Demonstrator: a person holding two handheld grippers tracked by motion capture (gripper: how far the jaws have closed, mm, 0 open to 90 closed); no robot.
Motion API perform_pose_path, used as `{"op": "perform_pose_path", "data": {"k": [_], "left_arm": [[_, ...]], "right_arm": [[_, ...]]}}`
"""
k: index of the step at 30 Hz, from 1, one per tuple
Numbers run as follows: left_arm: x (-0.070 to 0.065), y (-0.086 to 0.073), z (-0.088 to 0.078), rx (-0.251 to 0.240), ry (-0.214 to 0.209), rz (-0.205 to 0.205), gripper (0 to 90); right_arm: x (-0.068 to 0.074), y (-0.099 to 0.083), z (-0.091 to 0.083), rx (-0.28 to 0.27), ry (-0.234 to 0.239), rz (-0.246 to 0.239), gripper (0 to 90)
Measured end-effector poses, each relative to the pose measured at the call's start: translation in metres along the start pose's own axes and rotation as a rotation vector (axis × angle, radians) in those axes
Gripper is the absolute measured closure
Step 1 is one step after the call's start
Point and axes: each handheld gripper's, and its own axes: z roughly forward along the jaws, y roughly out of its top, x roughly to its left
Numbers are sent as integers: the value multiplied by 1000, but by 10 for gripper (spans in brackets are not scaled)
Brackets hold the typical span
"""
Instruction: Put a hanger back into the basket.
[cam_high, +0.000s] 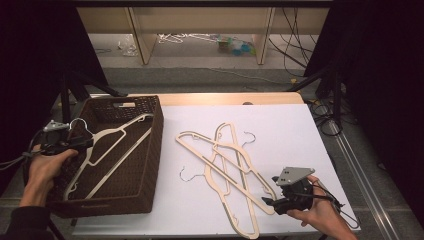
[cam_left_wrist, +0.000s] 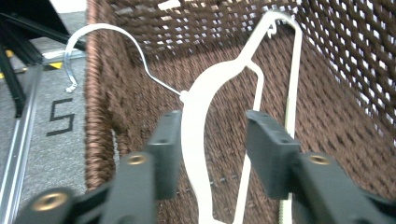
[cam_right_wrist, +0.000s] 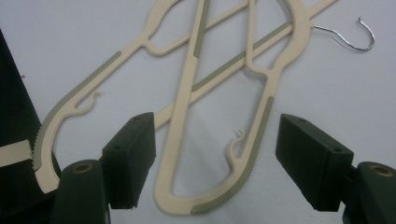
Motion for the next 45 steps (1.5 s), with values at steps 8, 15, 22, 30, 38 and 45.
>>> {"op": "perform_pose_path", "data": {"k": [8, 15, 22, 30, 38, 45], "left_arm": [[-62, 17, -38, -159, -192, 56, 338], [-132, 20, -60, -263, -364, 129, 281], [-193, 8, -72, -308, -496, 237, 236], [-242, -18, -67, -329, -545, 298, 201], [-267, -48, -48, -317, -583, 302, 175], [-273, -64, -40, -312, -584, 300, 166]], "right_arm": [[-1, -1, 2, 9, 8, 18, 295], [-6, -4, 2, -38, -26, 68, 292], [-8, -6, 3, -64, -42, 102, 292], [-9, -7, 4, -76, -41, 106, 291], [-10, -11, 6, -73, -38, 131, 291], [-8, -10, 9, -70, -34, 116, 289]]}}
